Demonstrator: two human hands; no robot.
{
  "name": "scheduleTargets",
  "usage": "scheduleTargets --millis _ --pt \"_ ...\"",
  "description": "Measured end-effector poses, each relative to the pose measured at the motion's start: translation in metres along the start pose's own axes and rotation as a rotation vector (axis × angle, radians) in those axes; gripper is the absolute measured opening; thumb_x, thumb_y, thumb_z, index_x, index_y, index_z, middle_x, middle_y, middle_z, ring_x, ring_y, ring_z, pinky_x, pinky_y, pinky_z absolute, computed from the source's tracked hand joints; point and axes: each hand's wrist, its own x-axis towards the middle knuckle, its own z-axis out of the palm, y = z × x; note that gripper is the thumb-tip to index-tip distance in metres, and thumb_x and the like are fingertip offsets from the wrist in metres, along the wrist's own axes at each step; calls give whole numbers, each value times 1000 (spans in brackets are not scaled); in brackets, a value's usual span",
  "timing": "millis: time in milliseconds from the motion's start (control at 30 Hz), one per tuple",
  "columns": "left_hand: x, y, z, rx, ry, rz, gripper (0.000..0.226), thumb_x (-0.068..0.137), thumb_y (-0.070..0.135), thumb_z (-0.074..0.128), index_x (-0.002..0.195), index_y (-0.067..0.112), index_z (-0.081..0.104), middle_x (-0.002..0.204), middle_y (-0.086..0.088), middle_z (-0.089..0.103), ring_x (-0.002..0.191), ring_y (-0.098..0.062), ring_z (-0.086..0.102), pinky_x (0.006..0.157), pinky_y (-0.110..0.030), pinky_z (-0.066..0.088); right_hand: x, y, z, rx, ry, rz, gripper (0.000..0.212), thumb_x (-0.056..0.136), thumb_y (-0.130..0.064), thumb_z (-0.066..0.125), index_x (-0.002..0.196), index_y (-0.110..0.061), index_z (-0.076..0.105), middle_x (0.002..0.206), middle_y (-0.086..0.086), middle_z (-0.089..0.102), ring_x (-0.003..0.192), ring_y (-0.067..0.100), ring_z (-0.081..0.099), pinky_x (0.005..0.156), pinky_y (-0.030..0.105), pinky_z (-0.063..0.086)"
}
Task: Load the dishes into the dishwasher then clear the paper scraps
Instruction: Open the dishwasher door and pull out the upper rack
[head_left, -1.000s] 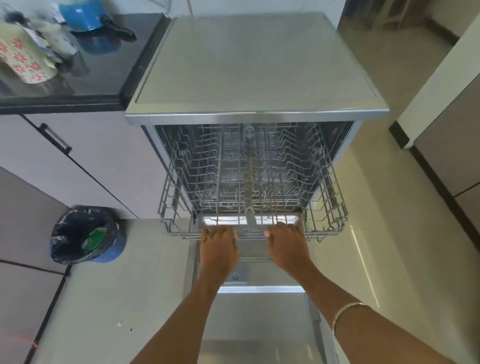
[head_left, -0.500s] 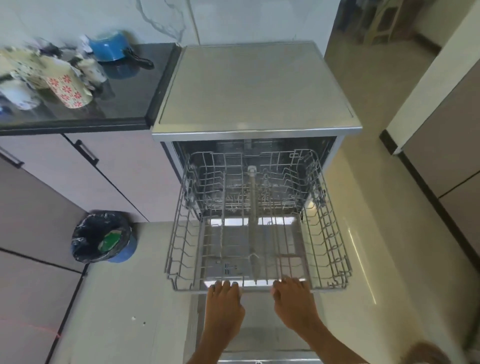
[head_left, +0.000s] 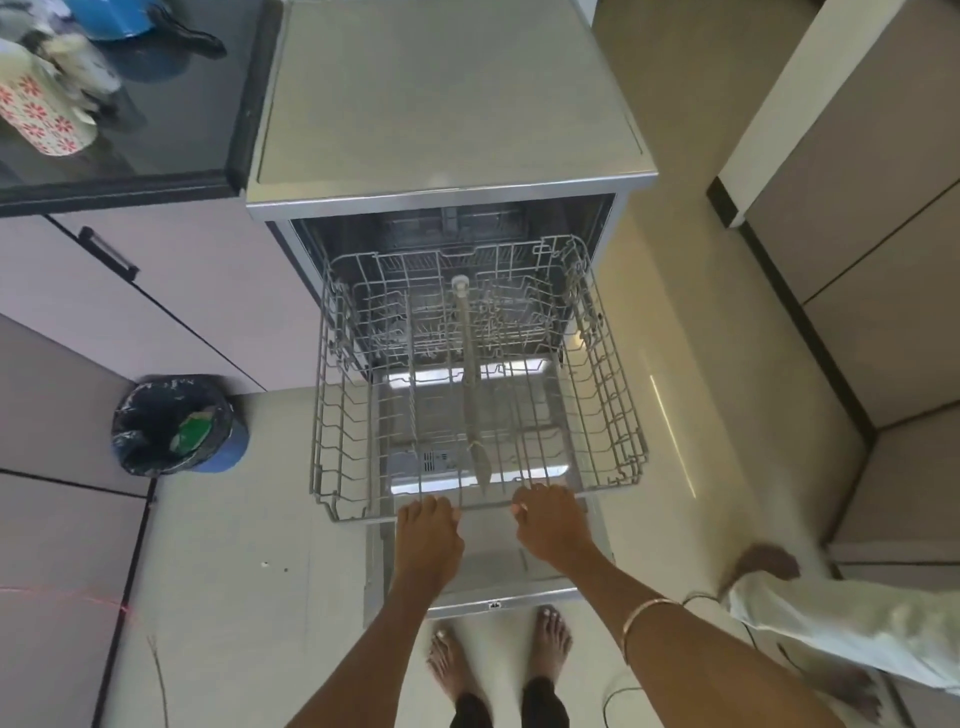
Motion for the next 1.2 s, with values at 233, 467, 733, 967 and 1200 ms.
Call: scheduleTargets --millis 233,467,733,967,1200 --pt "-8 0 -28 4 -287 -10 55 104 42 30 144 7 41 144 -17 47 137 -34 38 116 -46 26 -5 -5 -31 73 -341 77 51 100 -33 41 149 -19 38 156 6 37 144 28 29 117 40 22" --pt "-1 29 -105 -83 -478 -125 46 108 23 24 143 2 45 146 -24 45 137 -36 42 115 -44 30 -1 -37 -75 -34 -472 150 44 94 -23 38 131 -8 57 139 12 55 126 32 52 104 42 45" --pt "-52 44 -131 -78 -504 -114 46 103 21 29 144 9 47 144 -22 48 133 -38 45 112 -49 36 -52 -72 -113 -104 -419 194 49 104 -30 36 147 -6 40 153 16 39 139 35 39 110 43 35" --pt "-65 40 -119 -103 -509 -279 63 100 46 22 137 4 50 136 -24 54 124 -39 52 104 -50 44 -46 -51 -81 -162 -483 102 54 93 -27 30 141 -11 49 148 12 45 134 33 45 109 44 41" --pt "-66 61 -149 -168 -417 -274 48 106 28 28 137 -1 49 143 -26 46 133 -40 44 110 -52 37 -71 -64 -118 -57 -420 119 42 101 -27 39 134 -5 54 135 18 54 125 36 52 99 43 44"
